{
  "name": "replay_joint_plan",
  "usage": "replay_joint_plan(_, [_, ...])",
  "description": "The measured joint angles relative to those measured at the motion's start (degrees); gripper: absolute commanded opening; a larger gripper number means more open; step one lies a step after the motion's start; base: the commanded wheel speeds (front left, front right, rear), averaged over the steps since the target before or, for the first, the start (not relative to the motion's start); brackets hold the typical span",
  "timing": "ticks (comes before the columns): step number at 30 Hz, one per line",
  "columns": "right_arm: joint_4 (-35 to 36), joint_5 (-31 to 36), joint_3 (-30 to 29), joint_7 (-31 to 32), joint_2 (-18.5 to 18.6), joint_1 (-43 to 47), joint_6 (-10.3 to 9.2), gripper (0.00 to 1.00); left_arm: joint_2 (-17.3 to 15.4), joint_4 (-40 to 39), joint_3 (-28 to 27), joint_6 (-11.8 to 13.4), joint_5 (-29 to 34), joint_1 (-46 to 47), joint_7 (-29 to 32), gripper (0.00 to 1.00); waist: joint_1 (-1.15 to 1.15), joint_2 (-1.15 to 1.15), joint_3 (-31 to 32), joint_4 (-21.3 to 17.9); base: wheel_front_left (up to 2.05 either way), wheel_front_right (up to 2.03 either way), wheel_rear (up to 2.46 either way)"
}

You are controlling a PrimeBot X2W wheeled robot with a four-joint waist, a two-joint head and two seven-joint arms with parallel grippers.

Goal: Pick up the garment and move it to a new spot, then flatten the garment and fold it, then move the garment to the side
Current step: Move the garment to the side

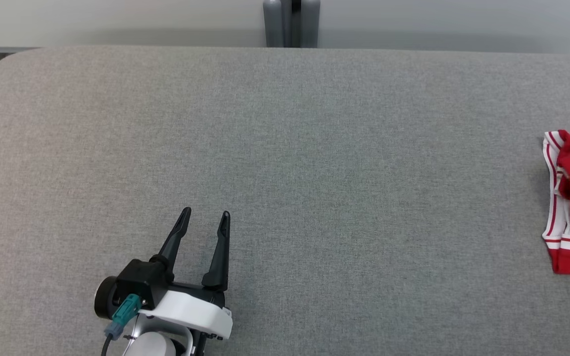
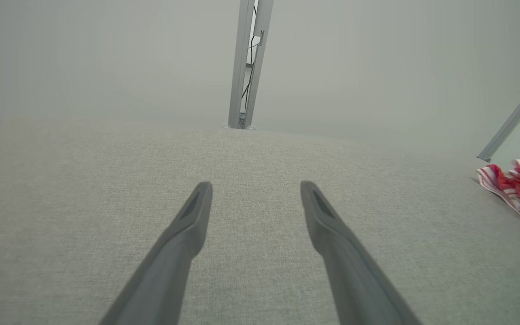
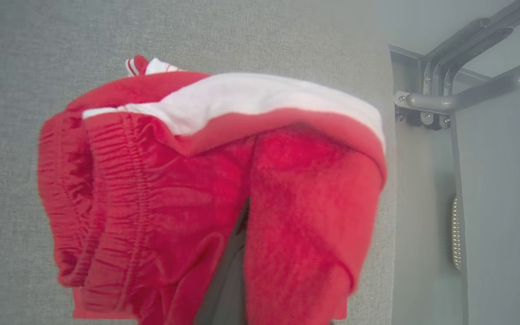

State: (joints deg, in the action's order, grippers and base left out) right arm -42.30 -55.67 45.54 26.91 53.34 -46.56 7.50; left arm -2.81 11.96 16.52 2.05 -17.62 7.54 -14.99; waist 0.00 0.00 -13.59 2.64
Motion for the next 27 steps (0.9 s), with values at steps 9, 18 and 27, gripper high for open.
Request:
replay_joint_plan(9, [-4.1,7.8,2.3,-1.9,0.0,-1.2,0.00,0.00,0.0,-0.1,0.5,-0.1,0.0,1.9,0.0,1.00,0.00,0.00,-2.9,0.7,0.00,0.00,0.00])
replay_joint_plan(18, [-9.4,10.3,2.7,-4.3,-2.1,-2.0,0.00,1.00,0.0,0.3,0.9,-0.2,-0.1,3.0,0.0,1.00,0.00,0.00,-4.3,1.5,0.00,0.00,0.00])
replay_joint_plan(27, [-11.0,11.0,3.2,-3.2,-2.9,-3.6,0.00,1.00,0.0,0.8,0.3,0.0,-0.3,2.8,0.0,1.00,0.00,0.00,-2.4,1.1,0.00,0.00,0.00])
